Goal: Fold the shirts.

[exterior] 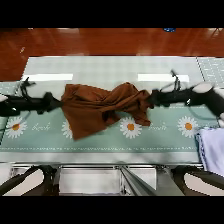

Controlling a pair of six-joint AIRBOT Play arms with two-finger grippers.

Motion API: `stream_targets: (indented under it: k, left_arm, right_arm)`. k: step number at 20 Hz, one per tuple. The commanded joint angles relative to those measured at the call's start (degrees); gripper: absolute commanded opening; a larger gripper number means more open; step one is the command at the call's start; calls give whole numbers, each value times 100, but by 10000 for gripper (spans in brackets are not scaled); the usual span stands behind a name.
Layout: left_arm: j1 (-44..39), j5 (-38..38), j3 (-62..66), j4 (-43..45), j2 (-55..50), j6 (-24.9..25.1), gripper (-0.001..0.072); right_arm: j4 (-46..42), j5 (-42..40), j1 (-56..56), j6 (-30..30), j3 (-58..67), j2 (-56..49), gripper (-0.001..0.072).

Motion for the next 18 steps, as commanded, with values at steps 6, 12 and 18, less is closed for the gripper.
stream_targets:
  k: [6, 12, 18]
  left_arm:
    - [970, -323, 4675, -1276, 887, -367, 20]
    - [1047, -164, 6190, -157, 2079, -426, 20]
    - [-1150, -389, 6188, 4153, 3493, -1377, 20]
  right_arm:
    - [-2055, 1172, -555, 1010, 5366, 1193, 22]
    - [-3705, 1292, -555, 1338, 6015, 2852, 22]
    - [-4439, 2846, -555, 1692, 6015, 3821, 22]
